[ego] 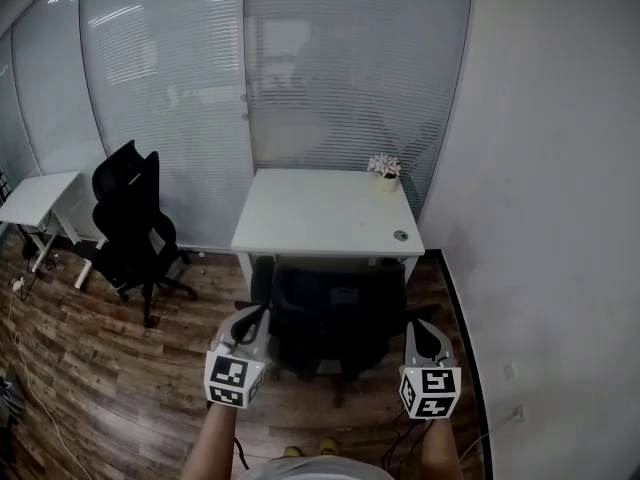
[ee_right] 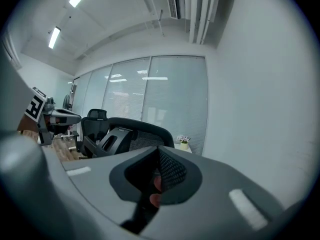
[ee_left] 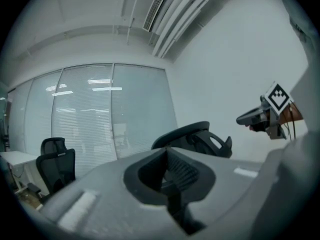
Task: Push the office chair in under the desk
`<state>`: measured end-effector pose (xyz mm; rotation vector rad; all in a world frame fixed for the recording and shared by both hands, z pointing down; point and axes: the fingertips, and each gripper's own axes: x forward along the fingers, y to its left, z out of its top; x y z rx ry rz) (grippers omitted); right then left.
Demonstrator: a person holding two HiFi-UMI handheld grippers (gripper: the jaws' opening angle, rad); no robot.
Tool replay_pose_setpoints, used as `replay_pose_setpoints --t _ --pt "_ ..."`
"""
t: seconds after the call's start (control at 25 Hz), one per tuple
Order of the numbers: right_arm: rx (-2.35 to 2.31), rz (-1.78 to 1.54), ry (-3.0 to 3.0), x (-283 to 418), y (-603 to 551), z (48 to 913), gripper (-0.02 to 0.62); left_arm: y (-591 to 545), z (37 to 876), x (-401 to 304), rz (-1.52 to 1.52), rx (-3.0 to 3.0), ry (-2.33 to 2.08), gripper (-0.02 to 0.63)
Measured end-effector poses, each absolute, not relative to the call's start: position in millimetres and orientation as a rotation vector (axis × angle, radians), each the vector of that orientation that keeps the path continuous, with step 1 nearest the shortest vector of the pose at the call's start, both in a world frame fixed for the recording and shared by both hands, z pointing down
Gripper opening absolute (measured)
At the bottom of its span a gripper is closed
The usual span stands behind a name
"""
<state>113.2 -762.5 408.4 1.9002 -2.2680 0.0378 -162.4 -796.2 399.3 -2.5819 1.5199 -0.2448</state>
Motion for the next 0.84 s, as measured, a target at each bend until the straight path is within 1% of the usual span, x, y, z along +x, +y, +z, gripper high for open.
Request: replay_pose_setpoints --t 0.84 --pt "1.93 0.009 -2.262 126.4 -756.3 403.2 0.002 -794.9 389.1 -160.9 -0.228 -2.539 1.531 -0.002"
